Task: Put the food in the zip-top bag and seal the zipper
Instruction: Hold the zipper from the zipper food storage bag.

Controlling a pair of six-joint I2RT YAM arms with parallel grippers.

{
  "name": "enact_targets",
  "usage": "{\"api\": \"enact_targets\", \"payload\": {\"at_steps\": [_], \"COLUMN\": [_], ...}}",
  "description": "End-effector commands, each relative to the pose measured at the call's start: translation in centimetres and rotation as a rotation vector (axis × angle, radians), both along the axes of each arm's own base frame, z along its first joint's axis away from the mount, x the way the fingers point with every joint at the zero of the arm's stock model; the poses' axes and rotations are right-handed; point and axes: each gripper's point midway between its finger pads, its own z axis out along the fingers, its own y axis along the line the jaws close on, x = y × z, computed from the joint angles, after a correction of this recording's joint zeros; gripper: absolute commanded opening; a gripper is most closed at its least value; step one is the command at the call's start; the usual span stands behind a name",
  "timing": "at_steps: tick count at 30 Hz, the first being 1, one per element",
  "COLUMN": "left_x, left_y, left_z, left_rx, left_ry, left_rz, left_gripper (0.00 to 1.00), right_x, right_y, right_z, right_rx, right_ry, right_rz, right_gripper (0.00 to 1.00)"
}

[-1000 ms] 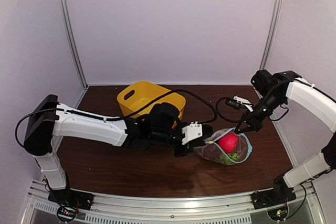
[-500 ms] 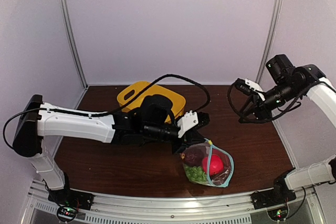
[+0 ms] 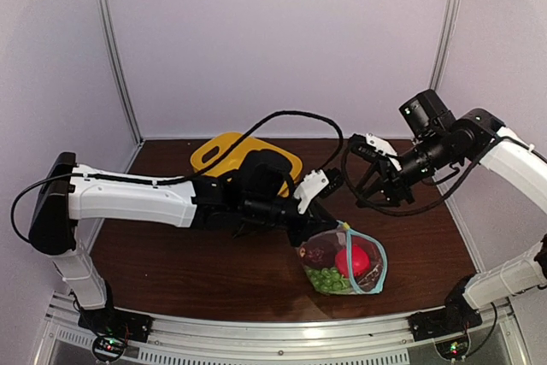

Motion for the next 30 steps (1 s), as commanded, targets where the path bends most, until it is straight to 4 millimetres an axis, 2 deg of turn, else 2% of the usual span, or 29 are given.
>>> {"api": "enact_targets", "payload": {"at_steps": [1, 6, 10, 16, 21, 25, 30], "left_x": [0.4, 0.6, 0.9, 1.2, 1.7, 1.6, 1.6], "left_y": [-0.4, -0.1, -0.2, -0.2, 0.0, 0.0, 0.1], "left_z": [4.4, 5.1, 4.8, 5.4, 4.9, 4.8, 4.6], "left_rx": [-0.105, -0.136, -0.144, -0.189, -0.203, -0.216, -0.218], "left_ry": [0.046, 0.072, 0.075, 0.124, 0.178, 0.198, 0.205], "left_rz": [0.062, 0.098, 0.105, 0.103, 0.123, 0.113, 0.113], "left_gripper": [0.0, 0.0, 0.0, 0.0, 0.0, 0.0, 0.0], "right_x": [0.3, 0.1, 0.2, -0.2, 0.5, 1.3, 1.2], "right_y": [1.2, 1.0, 1.0, 1.6, 1.8, 1.6, 1.8], "right_z": [1.5, 1.1, -0.4, -2.1, -2.4, -2.6, -3.0], "right_rx": [0.042, 0.035, 0.002, -0.014, -0.024, -0.044, -0.058], "right_ry": [-0.026, -0.032, -0.018, -0.016, -0.071, -0.113, -0.127], "right_rz": [0.01, 0.007, 0.003, 0.018, -0.008, -0.043, -0.028], "right_gripper": [0.37, 0.38, 0.39, 0.44, 0.43, 0.38, 0.28]}}
